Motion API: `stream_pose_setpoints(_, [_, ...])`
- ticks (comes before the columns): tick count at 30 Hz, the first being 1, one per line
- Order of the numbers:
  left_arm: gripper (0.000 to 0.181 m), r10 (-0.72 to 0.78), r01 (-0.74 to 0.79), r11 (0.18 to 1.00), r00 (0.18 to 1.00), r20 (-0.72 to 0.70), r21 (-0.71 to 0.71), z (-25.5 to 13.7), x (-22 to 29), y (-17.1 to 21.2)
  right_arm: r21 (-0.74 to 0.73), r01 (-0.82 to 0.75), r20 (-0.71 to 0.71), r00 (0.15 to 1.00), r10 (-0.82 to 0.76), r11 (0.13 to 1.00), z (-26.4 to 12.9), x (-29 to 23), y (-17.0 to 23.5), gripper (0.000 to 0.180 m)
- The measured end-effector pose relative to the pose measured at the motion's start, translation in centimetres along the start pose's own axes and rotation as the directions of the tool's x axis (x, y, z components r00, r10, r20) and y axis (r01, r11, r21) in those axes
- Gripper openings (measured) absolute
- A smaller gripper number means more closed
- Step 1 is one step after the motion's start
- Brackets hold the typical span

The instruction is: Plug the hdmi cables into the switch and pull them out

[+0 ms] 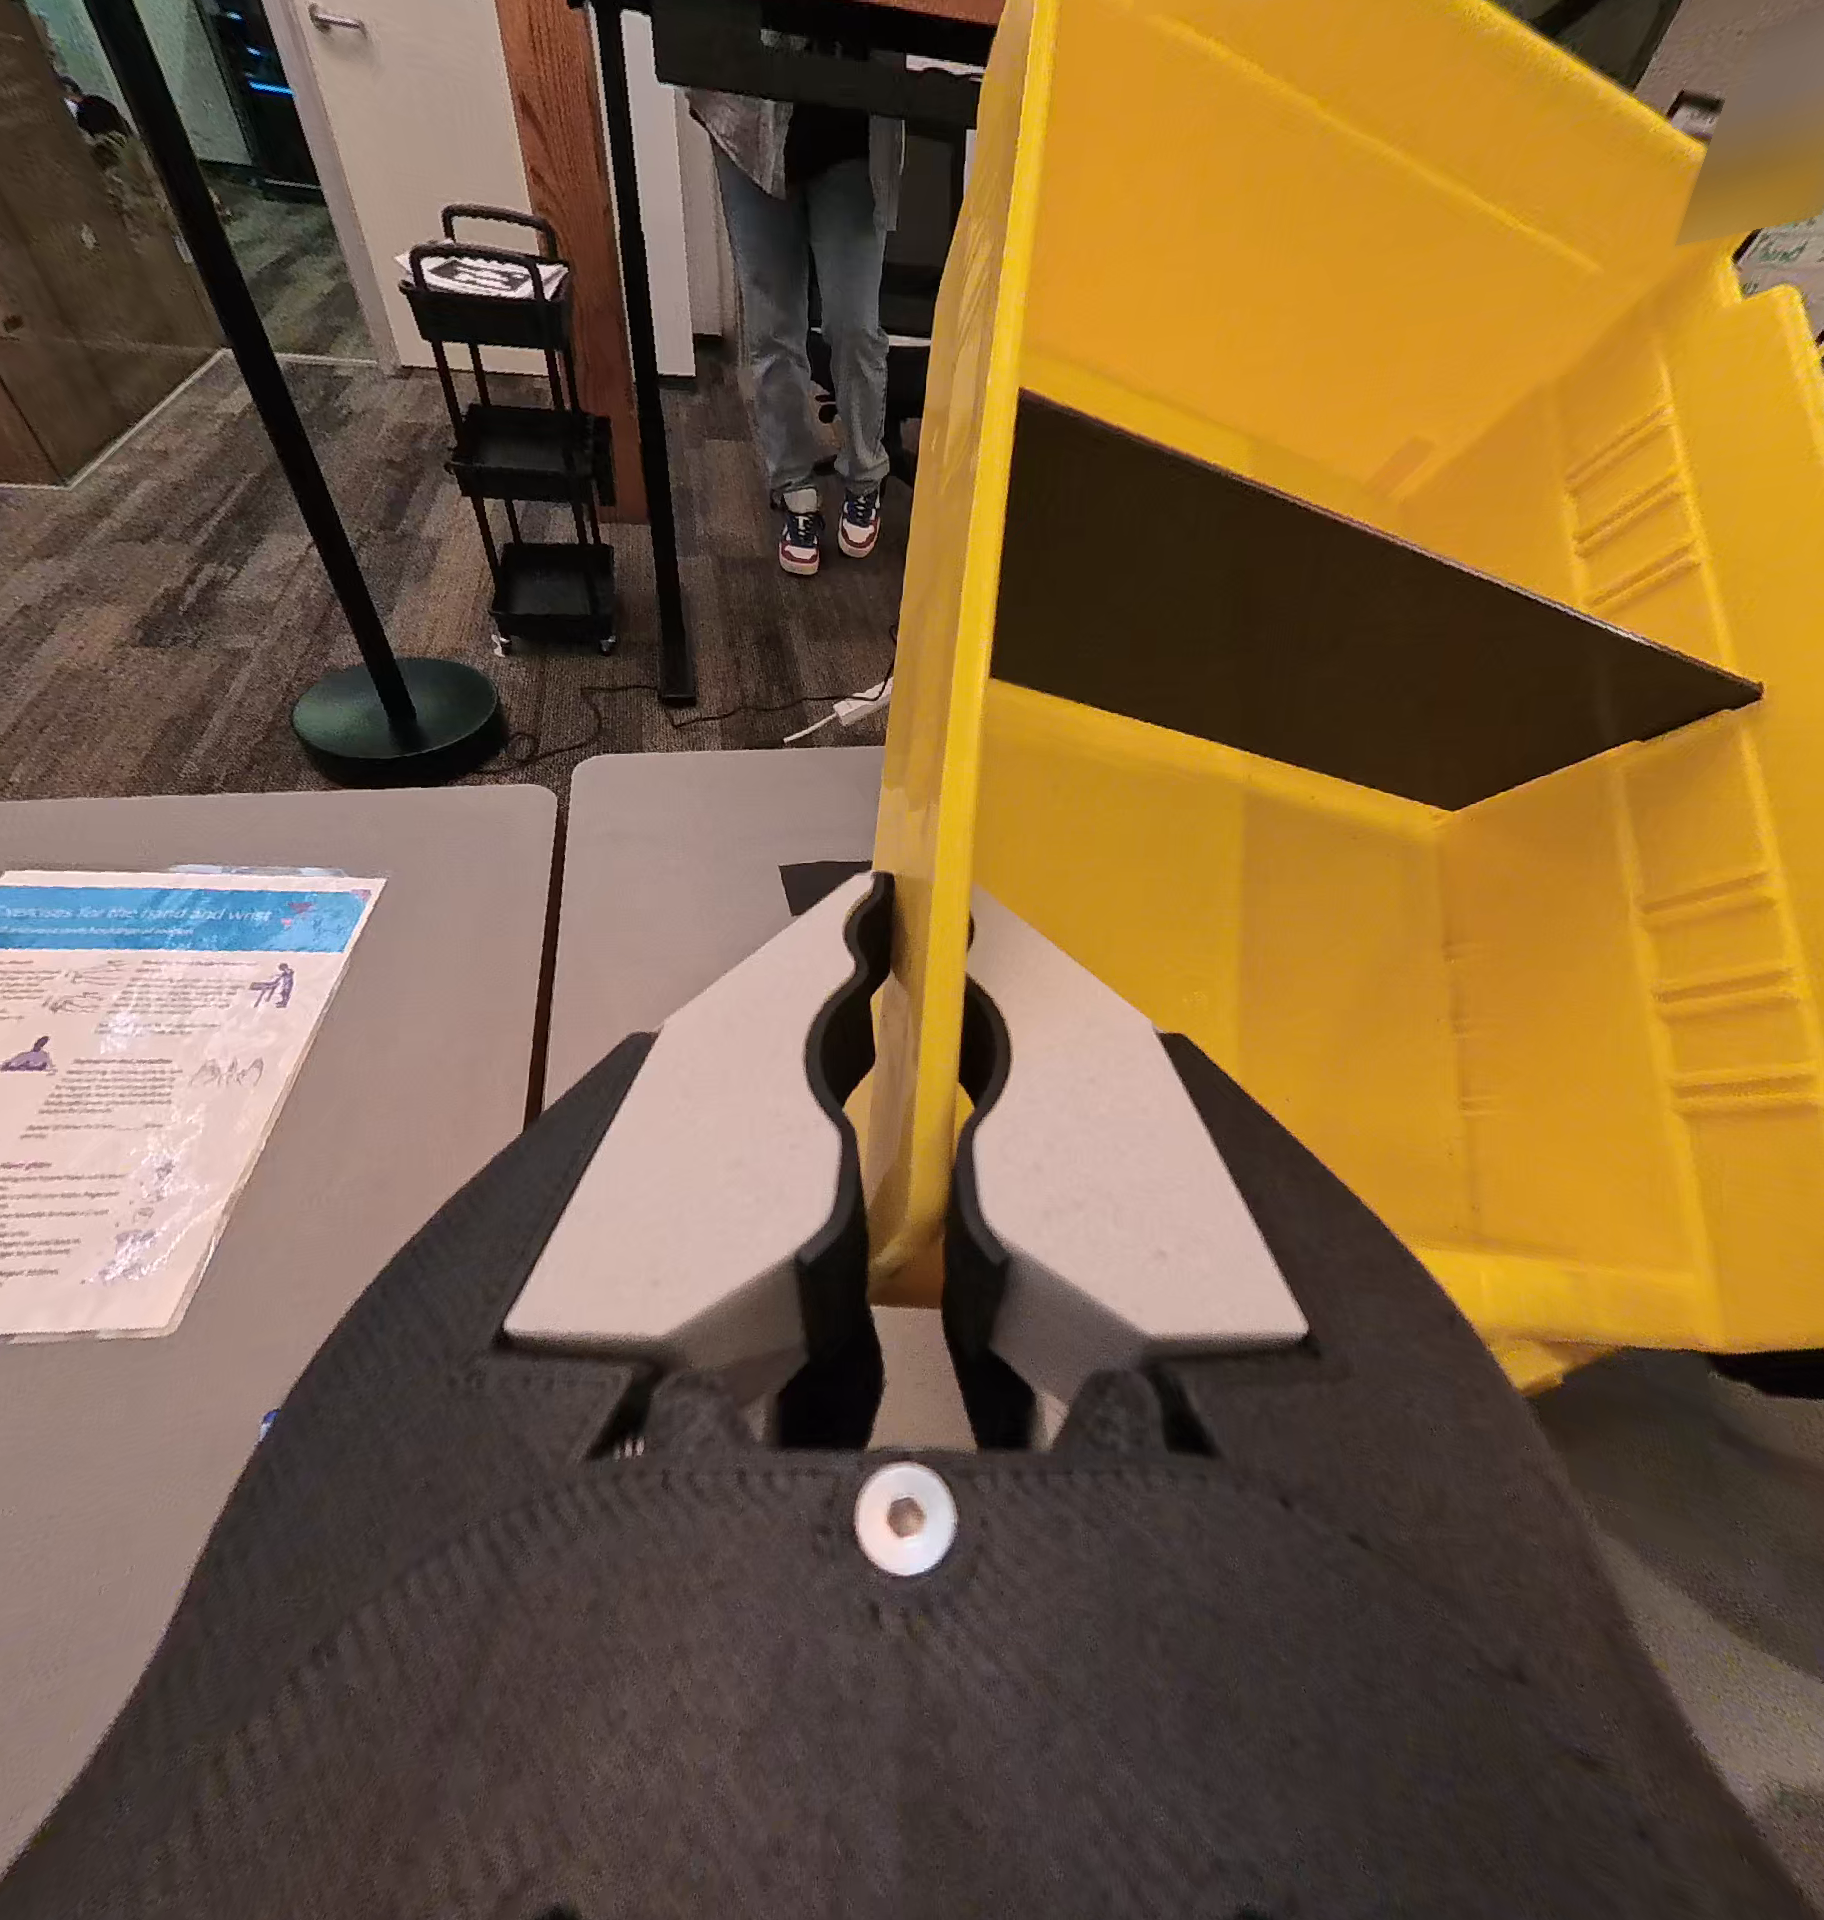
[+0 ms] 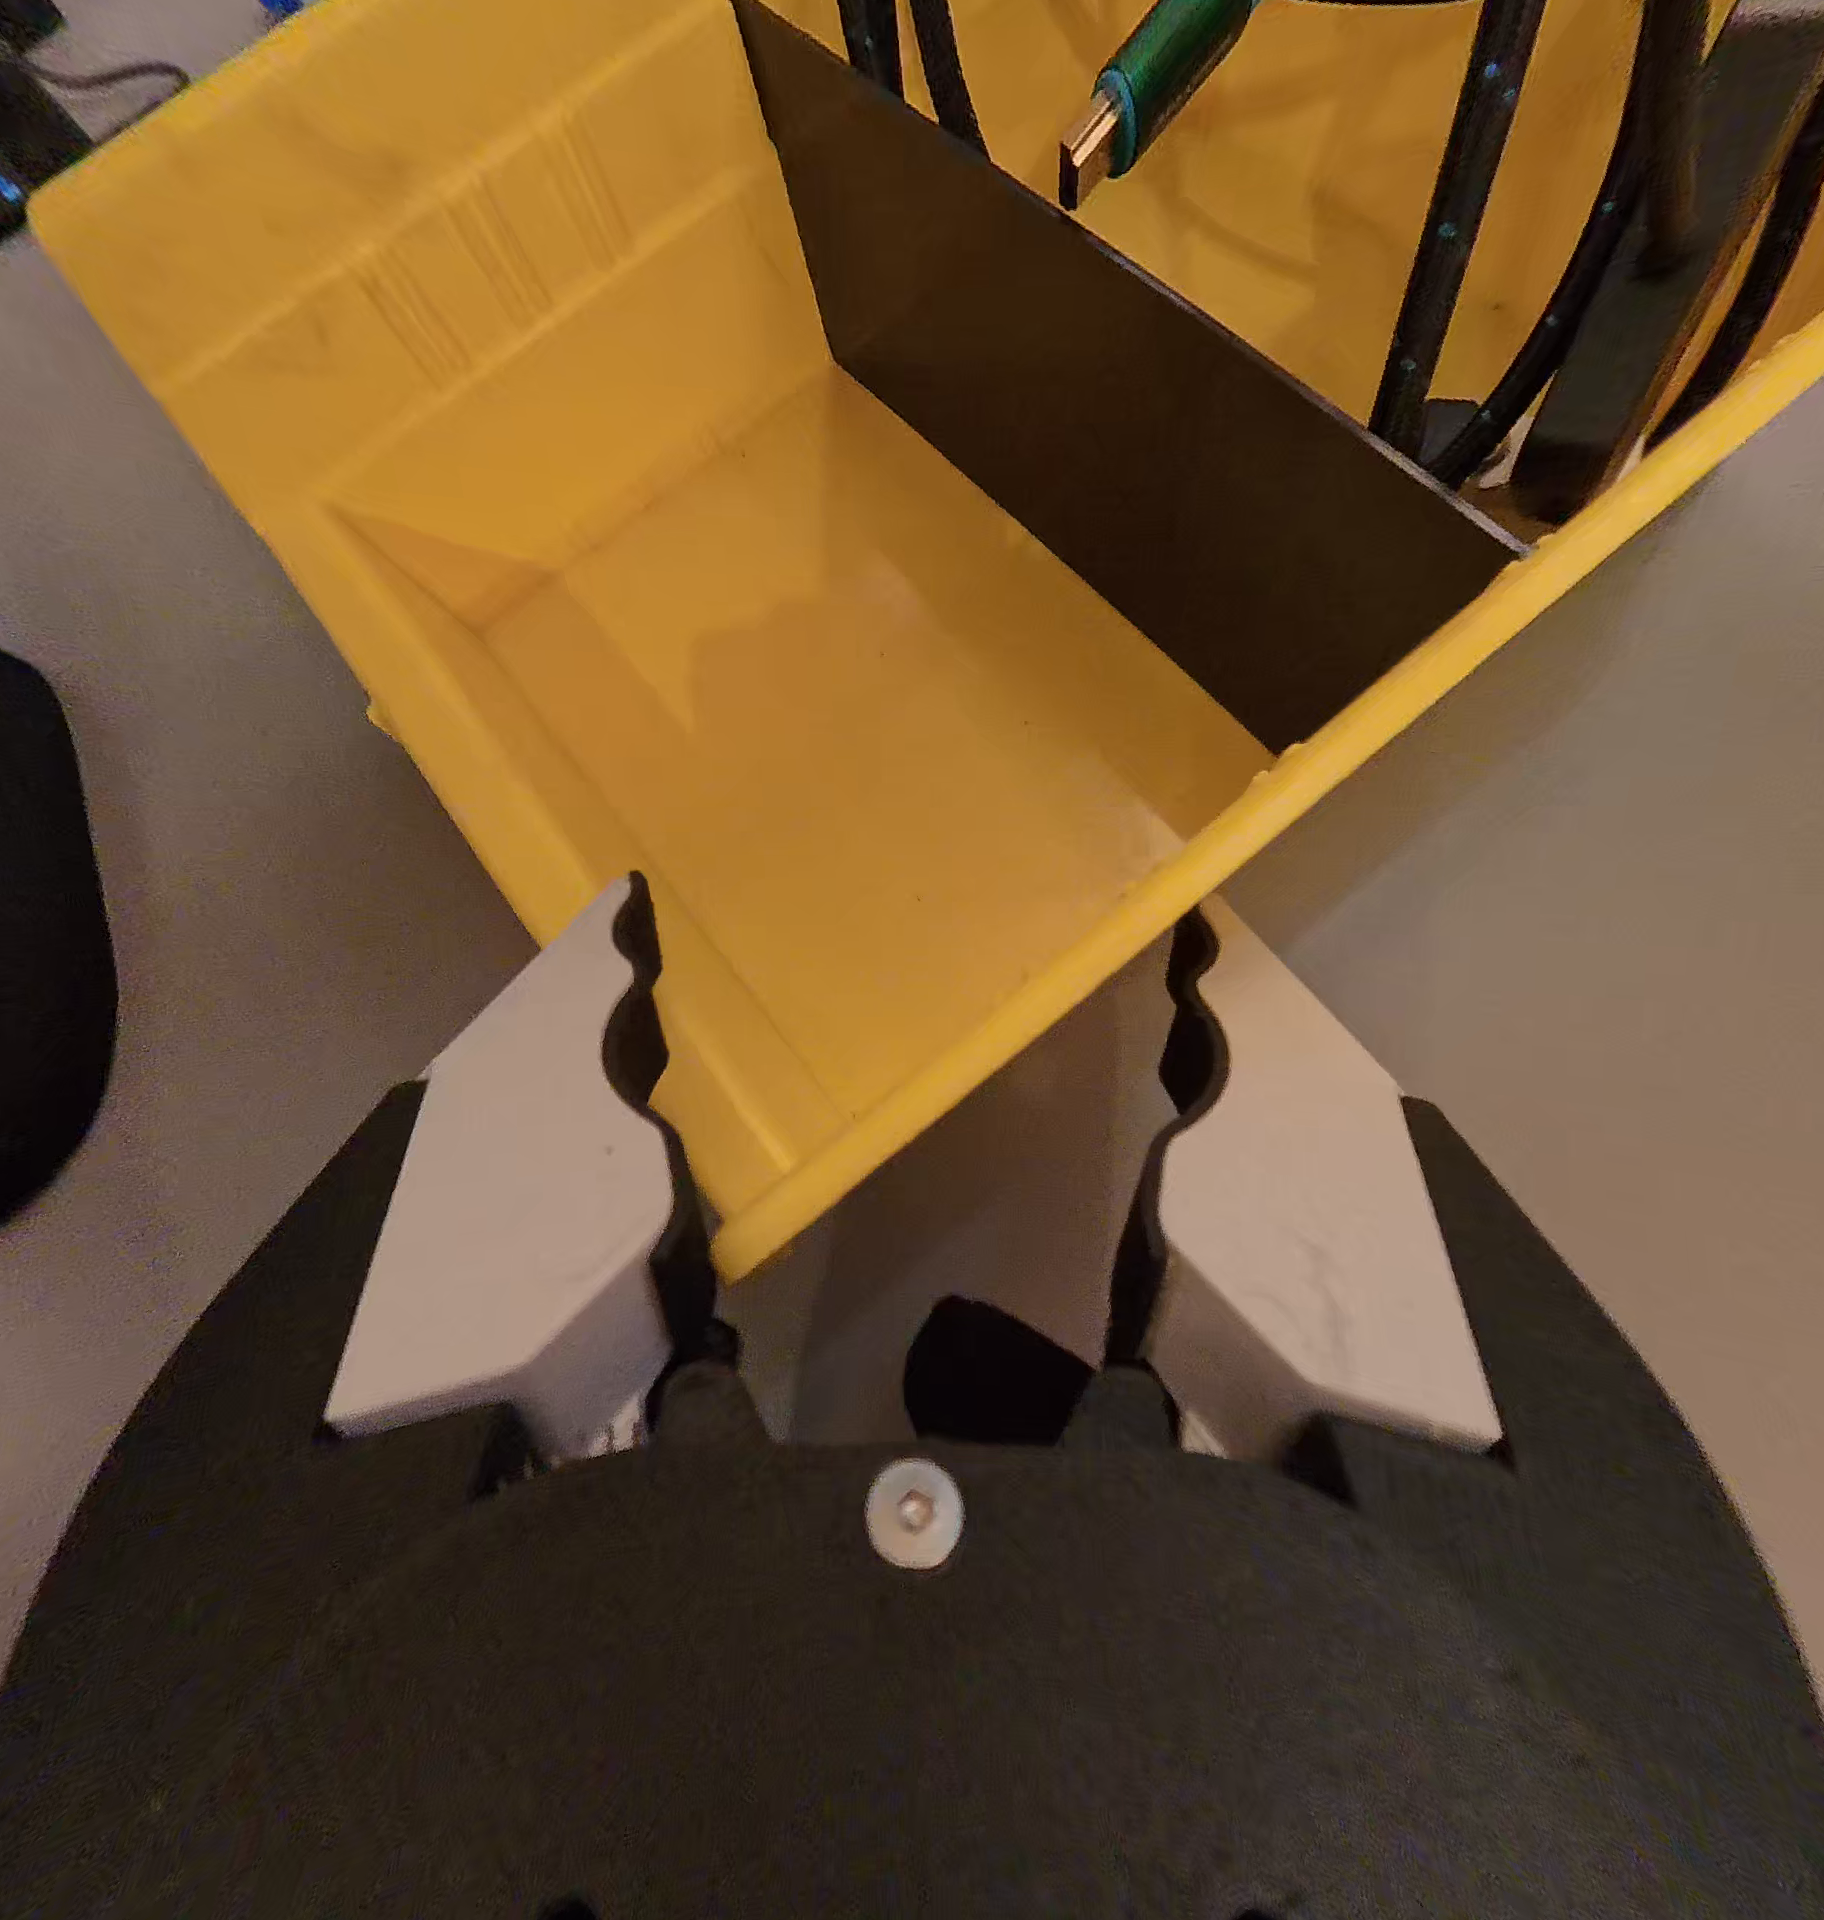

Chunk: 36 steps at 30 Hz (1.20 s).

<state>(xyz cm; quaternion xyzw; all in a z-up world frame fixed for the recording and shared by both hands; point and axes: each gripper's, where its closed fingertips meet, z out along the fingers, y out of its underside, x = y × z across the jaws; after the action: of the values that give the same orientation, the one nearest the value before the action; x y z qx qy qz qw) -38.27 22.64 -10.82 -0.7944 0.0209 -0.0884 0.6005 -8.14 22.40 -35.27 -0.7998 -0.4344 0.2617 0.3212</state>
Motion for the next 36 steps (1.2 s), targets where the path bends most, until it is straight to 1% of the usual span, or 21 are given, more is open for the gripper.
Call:
stream_pose_setpoints(5, [0.003,-0.002,0.002,1.0,1.0,-0.002,0.025,-0.1,0.1,-0.4,0.035,-0.015,0.053,0.999,0.013,0.999,3.4,-2.1,-2.6,0.107])
stream_pose_setpoints(8, [0.004,-0.018,0.018,0.999,1.0,0.01,0.047,0.2,-0.1,-0.6,0.032,-0.005,0.069,0.998,0.003,0.999,5.2,-3.2,-3.8,0.118])
stream_pose_setpoints(12, [0.003,-0.018,0.018,0.998,1.0,0.002,0.052,0.5,0.1,-0.5,0.034,0.018,0.087,0.996,-0.021,0.999,7.0,-4.3,-5.1,0.121])
stream_pose_setpoints(16, [0.003,-0.011,0.011,0.999,1.0,0.003,0.052,0.7,0.4,-0.6,0.029,0.057,0.125,0.99,-0.061,0.998,8.3,-5.2,-5.9,0.124])
stream_pose_setpoints(19, [0.004,-0.008,0.009,0.999,1.0,-0.008,0.054,0.9,0.8,-0.7,0.054,0.054,0.136,0.989,-0.061,0.997,7.8,-5.1,-6.5,0.129])
stream_pose_setpoints(23, [0.003,0.005,-0.001,0.997,0.999,-0.048,0.078,1.4,2.6,-1.2,0.133,0.094,0.132,0.985,-0.112,0.987,4.5,-4.1,-6.9,0.134])
stream_pose_setpoints(26, [0.004,0.005,0.006,0.996,0.992,-0.124,0.089,2.6,5.4,-1.5,0.161,0.079,0.105,0.99,-0.097,0.984,0.6,-1.8,-5.5,0.132])
stream_pose_setpoints(31, [0.004,0.046,-0.029,0.997,0.963,-0.265,0.067,5.4,12.5,-0.6,0.281,-0.013,0.046,0.999,0.0,0.96,-9.1,3.1,-3.1,0.126])
stream_pose_setpoints(36, [0.003,0.099,-0.106,0.994,0.916,-0.388,0.003,8.3,21.6,2.7,0.359,-0.03,-0.006,0.999,0.035,0.933,-18.9,6.1,1.0,0.128])
